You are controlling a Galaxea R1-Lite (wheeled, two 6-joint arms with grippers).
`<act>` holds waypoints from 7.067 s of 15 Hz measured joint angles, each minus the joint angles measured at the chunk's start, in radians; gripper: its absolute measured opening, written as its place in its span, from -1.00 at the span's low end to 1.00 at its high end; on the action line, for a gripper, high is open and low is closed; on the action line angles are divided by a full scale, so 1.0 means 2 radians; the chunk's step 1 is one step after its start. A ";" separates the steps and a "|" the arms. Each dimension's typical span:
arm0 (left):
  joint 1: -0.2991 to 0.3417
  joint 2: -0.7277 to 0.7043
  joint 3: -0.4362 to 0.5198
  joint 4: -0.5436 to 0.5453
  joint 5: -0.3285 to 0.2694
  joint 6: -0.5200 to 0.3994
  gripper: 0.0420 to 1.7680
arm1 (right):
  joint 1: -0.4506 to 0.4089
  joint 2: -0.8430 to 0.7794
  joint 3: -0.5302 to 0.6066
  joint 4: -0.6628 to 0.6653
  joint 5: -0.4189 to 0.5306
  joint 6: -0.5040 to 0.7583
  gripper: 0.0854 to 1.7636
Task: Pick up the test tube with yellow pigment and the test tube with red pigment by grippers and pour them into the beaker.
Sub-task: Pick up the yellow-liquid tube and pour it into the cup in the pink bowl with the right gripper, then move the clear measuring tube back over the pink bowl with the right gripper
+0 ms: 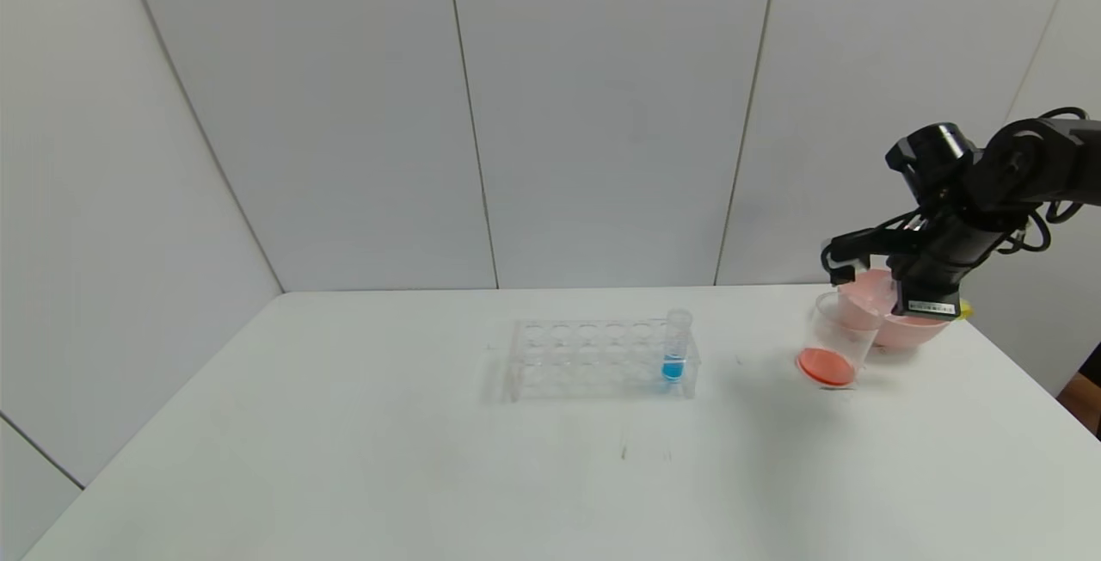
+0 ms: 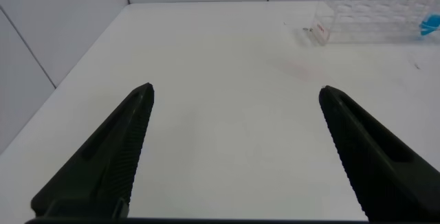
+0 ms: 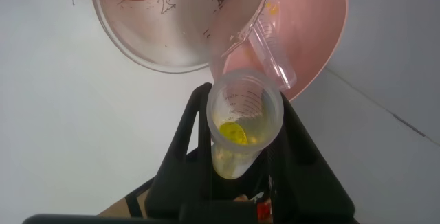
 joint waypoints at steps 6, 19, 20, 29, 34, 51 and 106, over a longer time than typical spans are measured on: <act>0.000 0.000 0.000 0.000 0.000 0.000 0.94 | 0.014 0.004 0.000 -0.007 -0.054 -0.018 -0.48; 0.000 0.000 0.000 0.000 0.000 0.000 0.94 | 0.051 0.020 0.000 0.000 -0.144 -0.040 -0.48; 0.000 0.000 0.000 0.001 0.000 0.000 0.94 | 0.054 0.022 0.000 0.001 -0.155 -0.040 -0.48; 0.000 0.000 0.000 0.000 0.000 0.000 0.94 | 0.064 0.027 0.000 0.016 -0.183 -0.051 -0.48; 0.000 0.000 0.000 0.000 0.000 0.000 0.94 | 0.069 0.027 0.000 0.024 -0.200 -0.057 -0.48; 0.000 0.000 0.000 0.000 0.000 0.000 0.94 | 0.063 0.011 0.003 0.027 -0.173 -0.051 -0.48; 0.000 0.000 0.000 0.000 0.000 0.000 0.94 | -0.148 0.013 0.288 -0.687 0.282 0.571 -0.48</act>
